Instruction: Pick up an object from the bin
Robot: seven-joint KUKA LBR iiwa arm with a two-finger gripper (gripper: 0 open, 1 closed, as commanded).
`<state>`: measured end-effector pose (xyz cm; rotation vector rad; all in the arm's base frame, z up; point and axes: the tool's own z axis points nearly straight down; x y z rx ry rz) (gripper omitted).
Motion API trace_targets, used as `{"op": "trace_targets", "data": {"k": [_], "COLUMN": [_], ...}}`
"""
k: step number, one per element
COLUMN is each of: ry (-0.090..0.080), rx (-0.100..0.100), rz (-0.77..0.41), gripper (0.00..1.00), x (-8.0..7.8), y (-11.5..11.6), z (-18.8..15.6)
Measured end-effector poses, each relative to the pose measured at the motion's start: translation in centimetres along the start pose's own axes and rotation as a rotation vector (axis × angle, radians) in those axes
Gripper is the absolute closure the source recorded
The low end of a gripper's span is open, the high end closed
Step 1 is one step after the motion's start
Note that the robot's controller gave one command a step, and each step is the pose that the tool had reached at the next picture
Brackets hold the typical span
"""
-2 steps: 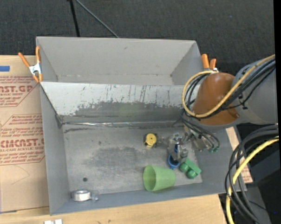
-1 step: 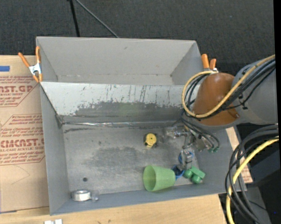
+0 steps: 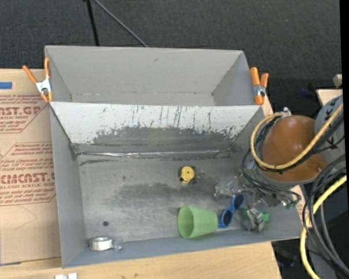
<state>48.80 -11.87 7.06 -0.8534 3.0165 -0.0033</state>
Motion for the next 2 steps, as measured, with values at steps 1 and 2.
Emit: {"op": "trace_targets", "data": {"k": [1,2], "ry": [0.005,0.0], "rx": [-0.004,0.002], "rz": [-0.001,0.079], "gripper": [1.0,1.0], "x": [0.1,-0.2], "y": [0.2,-1.6], "z": [0.1,-13.4]}}
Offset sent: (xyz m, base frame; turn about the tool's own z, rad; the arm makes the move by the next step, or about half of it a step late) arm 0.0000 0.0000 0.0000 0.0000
